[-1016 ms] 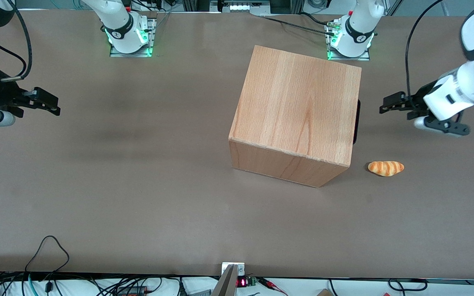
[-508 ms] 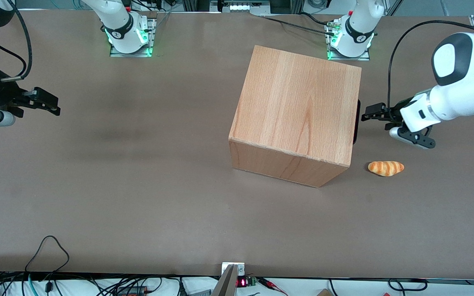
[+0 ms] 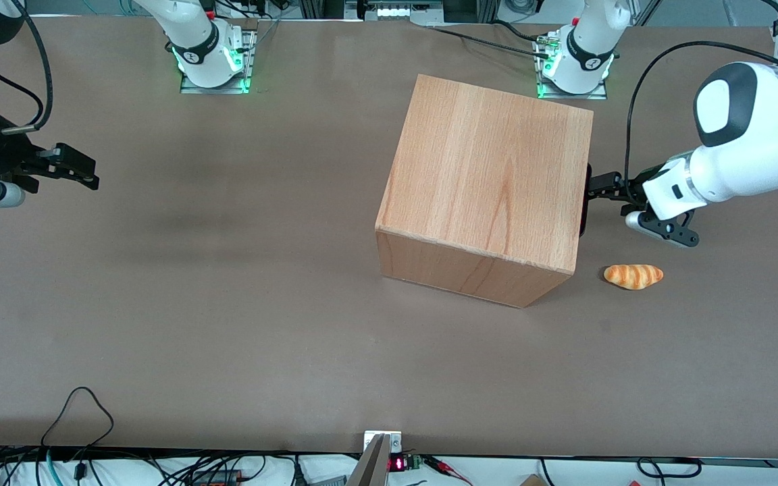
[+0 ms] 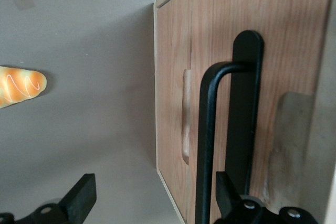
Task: Open top drawer with left arm
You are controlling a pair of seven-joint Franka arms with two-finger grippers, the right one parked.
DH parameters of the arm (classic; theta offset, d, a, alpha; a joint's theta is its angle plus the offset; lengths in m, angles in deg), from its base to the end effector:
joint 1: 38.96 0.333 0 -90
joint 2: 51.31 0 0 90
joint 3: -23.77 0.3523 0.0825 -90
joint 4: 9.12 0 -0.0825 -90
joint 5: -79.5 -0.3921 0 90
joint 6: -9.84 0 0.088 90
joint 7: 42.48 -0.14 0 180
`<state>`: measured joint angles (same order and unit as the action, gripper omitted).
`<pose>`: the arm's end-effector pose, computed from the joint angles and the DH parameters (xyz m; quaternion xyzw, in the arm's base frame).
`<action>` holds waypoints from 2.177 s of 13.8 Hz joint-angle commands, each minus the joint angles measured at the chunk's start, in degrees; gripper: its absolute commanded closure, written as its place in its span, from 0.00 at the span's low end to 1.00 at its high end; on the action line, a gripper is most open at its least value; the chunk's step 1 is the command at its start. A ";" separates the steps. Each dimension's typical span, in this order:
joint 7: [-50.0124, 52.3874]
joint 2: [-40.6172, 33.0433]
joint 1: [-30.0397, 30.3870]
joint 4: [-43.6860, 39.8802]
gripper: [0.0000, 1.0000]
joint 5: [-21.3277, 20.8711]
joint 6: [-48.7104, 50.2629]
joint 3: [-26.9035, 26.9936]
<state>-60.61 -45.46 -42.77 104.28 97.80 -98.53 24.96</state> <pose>0.5609 -0.0589 0.4059 0.9785 -0.1138 -0.0732 0.1557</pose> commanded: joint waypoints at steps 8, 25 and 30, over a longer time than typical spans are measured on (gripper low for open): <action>-1.30 3.46 -0.32 0.68 0.00 3.05 -5.53 0.13; -5.41 9.35 4.16 -0.11 0.00 2.35 -18.27 5.39; -13.95 10.06 7.23 -0.99 0.00 0.94 -21.53 9.35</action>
<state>-74.32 -40.77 -36.09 104.33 101.62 -111.60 33.07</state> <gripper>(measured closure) 0.000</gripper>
